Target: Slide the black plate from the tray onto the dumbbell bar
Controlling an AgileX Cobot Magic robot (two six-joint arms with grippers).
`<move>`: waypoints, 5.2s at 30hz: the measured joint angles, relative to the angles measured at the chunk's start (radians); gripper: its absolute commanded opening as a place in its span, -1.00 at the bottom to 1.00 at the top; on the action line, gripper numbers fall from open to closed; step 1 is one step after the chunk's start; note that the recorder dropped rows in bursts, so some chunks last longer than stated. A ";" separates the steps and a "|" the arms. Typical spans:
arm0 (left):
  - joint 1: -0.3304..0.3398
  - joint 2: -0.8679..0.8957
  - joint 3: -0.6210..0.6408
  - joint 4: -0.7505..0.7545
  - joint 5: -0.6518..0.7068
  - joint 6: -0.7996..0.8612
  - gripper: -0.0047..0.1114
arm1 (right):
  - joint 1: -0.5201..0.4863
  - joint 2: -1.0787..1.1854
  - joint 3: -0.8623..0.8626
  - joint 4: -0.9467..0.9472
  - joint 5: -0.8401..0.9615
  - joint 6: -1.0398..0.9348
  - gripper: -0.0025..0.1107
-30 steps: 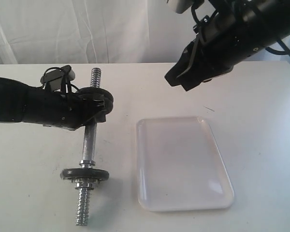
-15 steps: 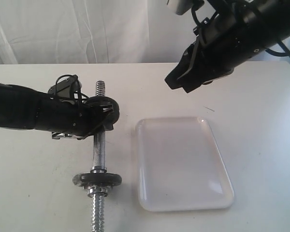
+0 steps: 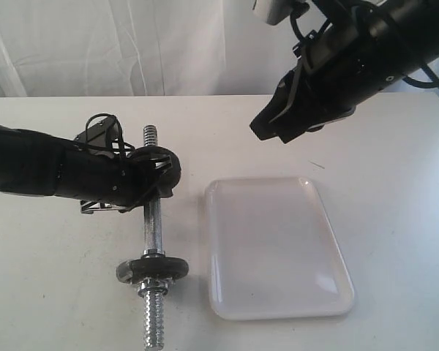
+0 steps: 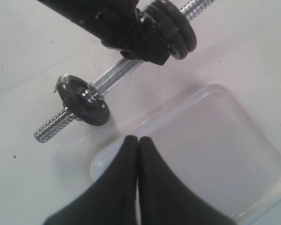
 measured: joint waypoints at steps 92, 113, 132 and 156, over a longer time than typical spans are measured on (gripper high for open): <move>0.002 0.106 -0.036 -0.024 0.148 -0.057 -0.28 | 0.000 0.000 0.000 0.000 0.078 0.012 -0.96; 0.000 0.101 -0.036 0.008 0.219 -0.087 -0.06 | 0.000 0.000 0.000 0.000 0.085 0.014 -0.96; 0.093 0.084 -0.038 0.362 0.317 -0.350 -0.06 | 0.000 0.000 0.000 0.000 0.090 0.014 -0.96; 0.106 0.084 -0.038 0.452 0.344 -0.397 -0.06 | 0.000 0.000 0.000 0.000 0.096 0.016 -0.96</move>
